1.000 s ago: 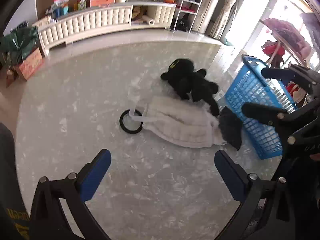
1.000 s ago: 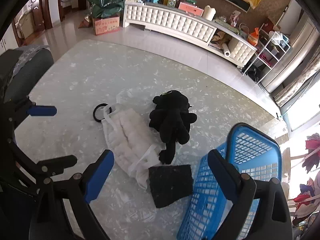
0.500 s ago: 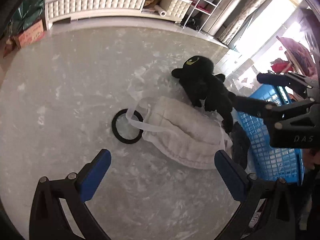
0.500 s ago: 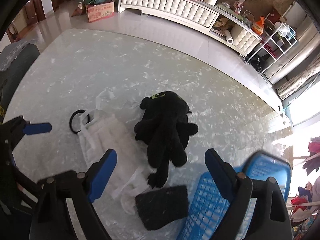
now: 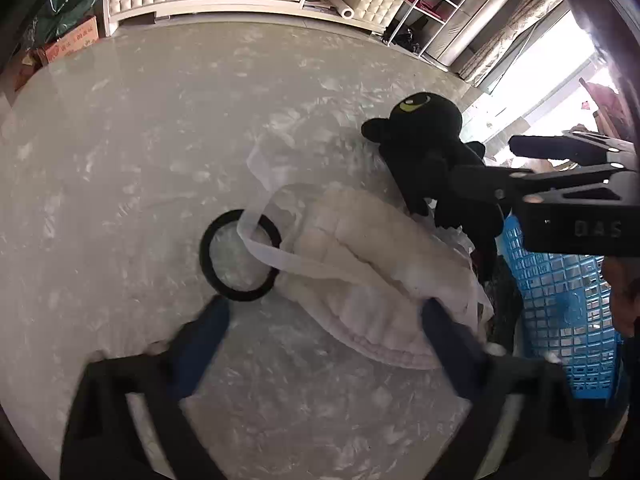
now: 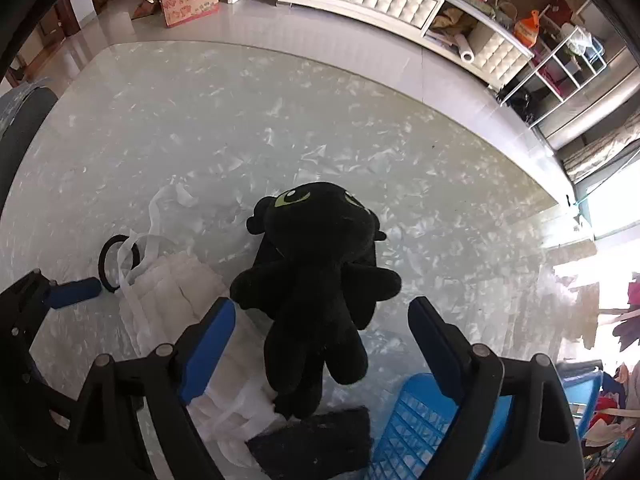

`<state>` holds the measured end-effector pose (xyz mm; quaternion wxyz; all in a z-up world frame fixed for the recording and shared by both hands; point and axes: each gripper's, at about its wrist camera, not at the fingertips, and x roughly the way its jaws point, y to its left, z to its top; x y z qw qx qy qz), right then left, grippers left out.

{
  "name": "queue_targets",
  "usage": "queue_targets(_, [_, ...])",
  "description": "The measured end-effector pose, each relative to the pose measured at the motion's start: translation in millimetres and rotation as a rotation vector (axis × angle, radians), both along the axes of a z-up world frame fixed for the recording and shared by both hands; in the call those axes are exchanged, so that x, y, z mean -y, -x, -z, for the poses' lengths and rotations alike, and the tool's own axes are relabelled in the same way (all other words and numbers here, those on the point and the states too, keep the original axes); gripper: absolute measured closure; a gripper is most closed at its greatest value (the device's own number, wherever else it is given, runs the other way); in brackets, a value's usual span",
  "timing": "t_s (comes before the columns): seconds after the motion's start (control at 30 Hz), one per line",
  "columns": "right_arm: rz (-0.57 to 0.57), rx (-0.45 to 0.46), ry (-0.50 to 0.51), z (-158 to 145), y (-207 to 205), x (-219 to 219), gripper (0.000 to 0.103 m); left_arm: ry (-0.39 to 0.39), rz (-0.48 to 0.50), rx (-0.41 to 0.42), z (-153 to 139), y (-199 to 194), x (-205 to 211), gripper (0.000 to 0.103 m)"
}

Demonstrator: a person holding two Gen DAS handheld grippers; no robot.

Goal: Organize soft objects

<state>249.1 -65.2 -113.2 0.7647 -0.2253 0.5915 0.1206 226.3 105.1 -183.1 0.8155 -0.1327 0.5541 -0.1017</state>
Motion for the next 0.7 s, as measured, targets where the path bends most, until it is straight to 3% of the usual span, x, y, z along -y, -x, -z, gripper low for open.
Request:
queue_targets(0.07, [-0.006,-0.013,0.003,4.9,-2.1,-3.8,0.015,-0.013,-0.003,0.010,-0.8,-2.1,-0.4,0.061])
queue_targets(0.1, [-0.009,-0.019,0.009,7.2,-2.8,-5.7,0.015,-0.012,-0.002,0.011,-1.1,-4.3,0.2,0.068])
queue_targets(0.27, [0.028,-0.077,-0.009,23.9,-11.6,-4.4,0.015,0.008,0.023,0.005,5.0,-8.5,3.5,0.092])
queue_targets(0.43, [0.066,-0.126,-0.009,38.7,-16.0,0.0,0.017,0.012,0.035,-0.011,3.0,-9.1,8.1,0.095])
queue_targets(0.63, [0.095,-0.184,-0.105,45.4,-17.4,5.8,0.052,-0.004,0.034,0.021,-8.6,-7.2,7.0,0.095])
queue_targets(0.7, [0.088,-0.160,-0.097,42.0,-13.6,4.3,0.055,-0.015,0.029,0.027,-10.5,-7.2,6.4,0.095])
